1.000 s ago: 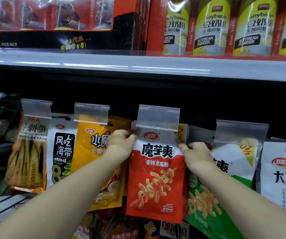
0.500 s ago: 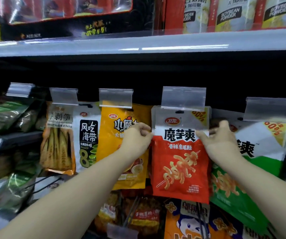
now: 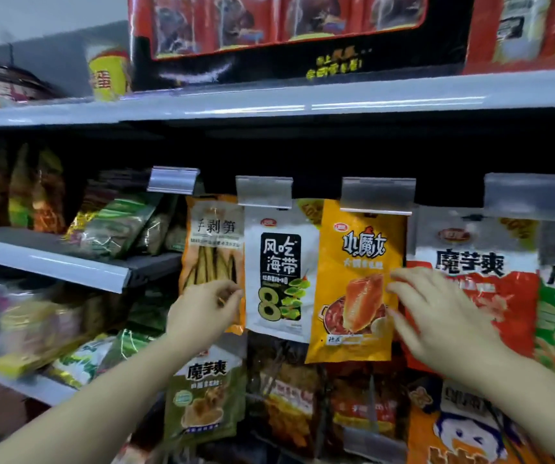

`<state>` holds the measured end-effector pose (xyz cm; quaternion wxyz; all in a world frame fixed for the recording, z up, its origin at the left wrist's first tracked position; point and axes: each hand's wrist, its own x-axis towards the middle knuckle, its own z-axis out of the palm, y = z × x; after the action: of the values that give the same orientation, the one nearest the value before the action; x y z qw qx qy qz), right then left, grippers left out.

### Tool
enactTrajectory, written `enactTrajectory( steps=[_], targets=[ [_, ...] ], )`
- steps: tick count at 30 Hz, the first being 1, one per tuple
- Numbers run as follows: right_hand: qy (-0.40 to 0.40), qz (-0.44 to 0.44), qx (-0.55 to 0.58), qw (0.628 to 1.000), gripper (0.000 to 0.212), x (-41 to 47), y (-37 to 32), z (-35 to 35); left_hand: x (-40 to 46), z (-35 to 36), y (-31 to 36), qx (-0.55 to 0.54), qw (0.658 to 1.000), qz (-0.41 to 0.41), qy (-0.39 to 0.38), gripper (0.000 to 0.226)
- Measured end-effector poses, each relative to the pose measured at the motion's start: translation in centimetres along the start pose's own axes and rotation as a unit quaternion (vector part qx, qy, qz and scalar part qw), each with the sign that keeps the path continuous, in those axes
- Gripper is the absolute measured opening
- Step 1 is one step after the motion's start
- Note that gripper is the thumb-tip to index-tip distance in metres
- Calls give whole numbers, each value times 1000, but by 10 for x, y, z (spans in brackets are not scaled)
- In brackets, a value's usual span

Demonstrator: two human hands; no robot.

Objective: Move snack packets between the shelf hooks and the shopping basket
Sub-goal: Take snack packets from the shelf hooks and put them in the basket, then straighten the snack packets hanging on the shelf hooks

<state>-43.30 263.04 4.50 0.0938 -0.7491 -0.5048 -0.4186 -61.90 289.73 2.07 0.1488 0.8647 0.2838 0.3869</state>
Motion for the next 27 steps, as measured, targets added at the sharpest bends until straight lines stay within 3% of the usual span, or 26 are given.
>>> enactTrajectory(
  steps=[3, 6, 14, 20, 24, 27],
  targets=[
    [-12, -48, 26, 998, 29, 29, -52, 3, 19, -16, -31, -17, 1000, -16, -5, 8],
    [-18, -38, 54, 998, 35, 62, -94, 5, 47, -26, -44, -56, 998, -15, -8, 16],
    [-56, 180, 119, 975, 40, 129, -114, 2, 102, -24, -10, -201, 979, -5, -14, 47],
    [-61, 235, 122, 962, 44, 150, -112, 16, 120, -13, 7, -231, 972, -35, -32, 53],
    [-48, 220, 52, 973, 47, 163, -104, 21, 135, -10, 9, -257, 964, -64, -18, 72],
    [-72, 204, -47, 975, 40, 171, -95, 19, 142, -9, 6, -270, 960, -67, -10, 71]
  ],
)
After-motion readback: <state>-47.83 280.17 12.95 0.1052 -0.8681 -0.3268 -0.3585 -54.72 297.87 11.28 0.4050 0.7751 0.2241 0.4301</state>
